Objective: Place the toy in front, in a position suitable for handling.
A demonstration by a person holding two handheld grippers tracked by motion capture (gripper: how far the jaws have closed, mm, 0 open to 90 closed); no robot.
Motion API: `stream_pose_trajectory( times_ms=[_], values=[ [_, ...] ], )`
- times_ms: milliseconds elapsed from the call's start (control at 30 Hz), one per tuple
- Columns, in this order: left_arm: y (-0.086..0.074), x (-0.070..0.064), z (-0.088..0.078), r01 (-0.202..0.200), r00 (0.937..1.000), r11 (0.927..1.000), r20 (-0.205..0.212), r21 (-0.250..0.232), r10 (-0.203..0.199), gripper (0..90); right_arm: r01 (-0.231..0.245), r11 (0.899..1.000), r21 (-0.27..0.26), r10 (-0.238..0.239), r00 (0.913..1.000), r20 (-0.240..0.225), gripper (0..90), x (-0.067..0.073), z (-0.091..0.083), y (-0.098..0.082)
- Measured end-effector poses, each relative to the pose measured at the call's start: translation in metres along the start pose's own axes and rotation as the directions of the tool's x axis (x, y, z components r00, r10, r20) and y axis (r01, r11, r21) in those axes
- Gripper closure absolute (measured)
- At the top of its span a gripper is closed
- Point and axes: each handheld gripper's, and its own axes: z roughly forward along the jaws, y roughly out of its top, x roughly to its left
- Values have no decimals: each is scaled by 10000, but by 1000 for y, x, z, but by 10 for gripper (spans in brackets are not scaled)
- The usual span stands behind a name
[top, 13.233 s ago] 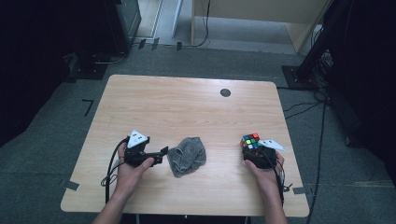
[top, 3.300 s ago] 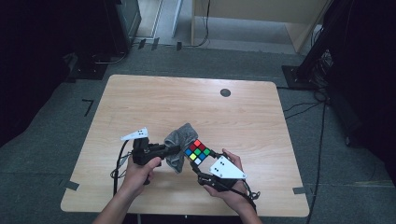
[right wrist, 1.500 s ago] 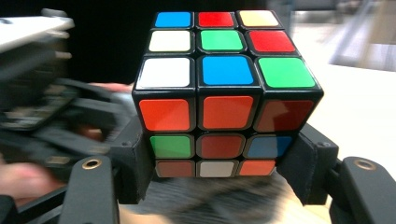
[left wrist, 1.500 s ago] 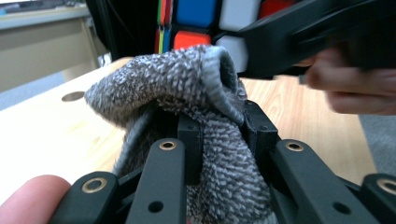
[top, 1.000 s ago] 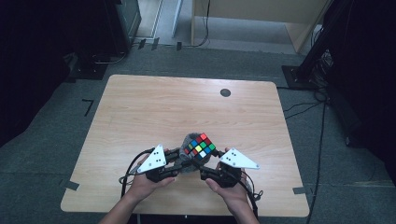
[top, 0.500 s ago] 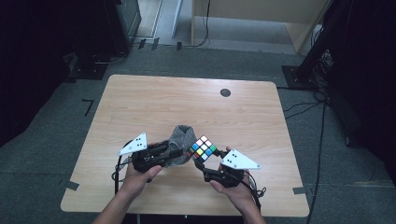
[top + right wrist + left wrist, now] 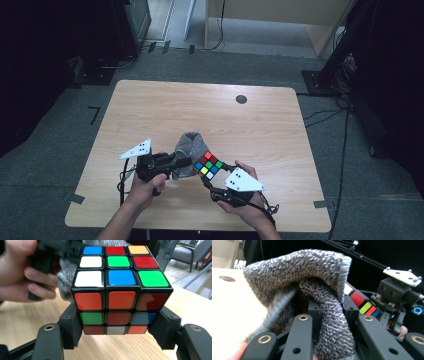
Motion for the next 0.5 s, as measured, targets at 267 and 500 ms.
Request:
stream_pose_trajectory(
  times_ms=[267,500],
  values=[
    [2,0,-1,113,9994,9999,-329,61,-111,750,365,9966,741,-389,9988,308,347,6,8,-4],
    [7,-11,-1,-58,9999,9994,161,-345,63,750,401,9936,1056,-459,9975,530,347,5,11,-6]
  ],
)
